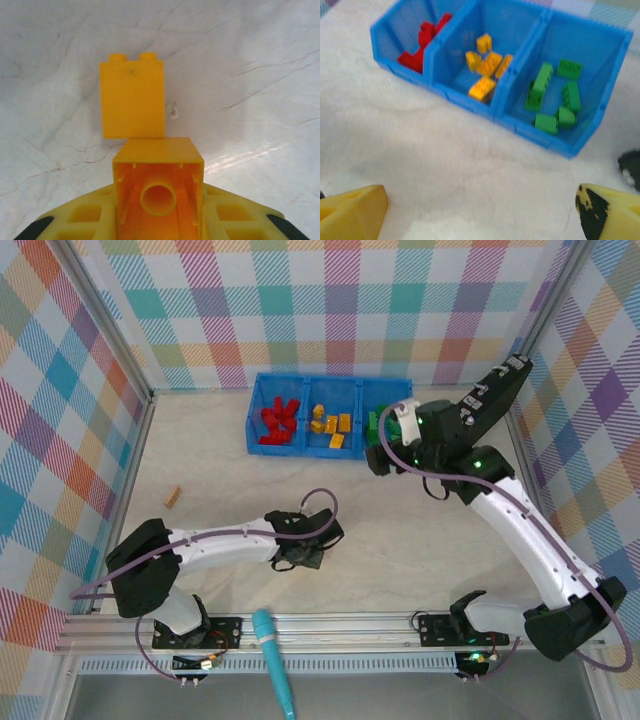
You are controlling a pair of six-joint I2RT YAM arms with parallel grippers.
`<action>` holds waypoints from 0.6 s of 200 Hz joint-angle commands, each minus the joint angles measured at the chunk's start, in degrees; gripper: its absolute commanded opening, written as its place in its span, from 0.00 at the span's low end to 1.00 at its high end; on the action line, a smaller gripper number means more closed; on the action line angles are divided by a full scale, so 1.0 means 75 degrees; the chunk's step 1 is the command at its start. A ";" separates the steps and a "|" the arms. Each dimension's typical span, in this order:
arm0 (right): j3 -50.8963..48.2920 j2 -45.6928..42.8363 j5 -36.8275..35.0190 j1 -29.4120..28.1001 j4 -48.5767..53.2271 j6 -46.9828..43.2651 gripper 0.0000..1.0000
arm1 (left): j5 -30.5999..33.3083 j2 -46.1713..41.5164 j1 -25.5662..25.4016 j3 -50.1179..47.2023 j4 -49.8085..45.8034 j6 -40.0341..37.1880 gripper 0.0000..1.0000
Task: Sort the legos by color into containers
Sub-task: Pick up the lego from the middle-left of the table.
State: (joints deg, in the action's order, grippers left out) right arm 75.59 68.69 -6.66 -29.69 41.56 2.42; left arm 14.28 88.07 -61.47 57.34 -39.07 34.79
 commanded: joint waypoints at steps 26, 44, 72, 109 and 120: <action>-0.1101 -0.1324 0.0074 0.0000 0.0897 0.0640 1.00 | 0.0697 -0.0201 0.0243 0.2191 -0.1204 -0.1104 0.24; -0.1281 -0.1667 0.0268 0.0006 0.0961 0.0703 0.99 | 0.0715 -0.0001 0.0621 0.2789 -0.0955 -0.1381 0.23; -0.1438 -0.1960 0.0322 0.0004 0.1091 0.0727 0.99 | 0.0742 0.0696 0.1192 0.3707 -0.0404 -0.1991 0.23; -0.1707 -0.2021 0.0354 0.0008 0.1002 0.0778 0.99 | 0.0961 0.1769 0.1960 0.4871 0.0358 -0.2660 0.23; -0.1800 -0.2018 0.0367 0.0006 0.0925 0.0763 0.99 | 0.1010 0.2177 0.2165 0.5275 0.0509 -0.2909 0.23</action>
State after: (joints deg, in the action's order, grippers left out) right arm 63.64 53.82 -5.10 -29.69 48.42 7.11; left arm 19.62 99.77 -48.31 91.68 -39.22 18.48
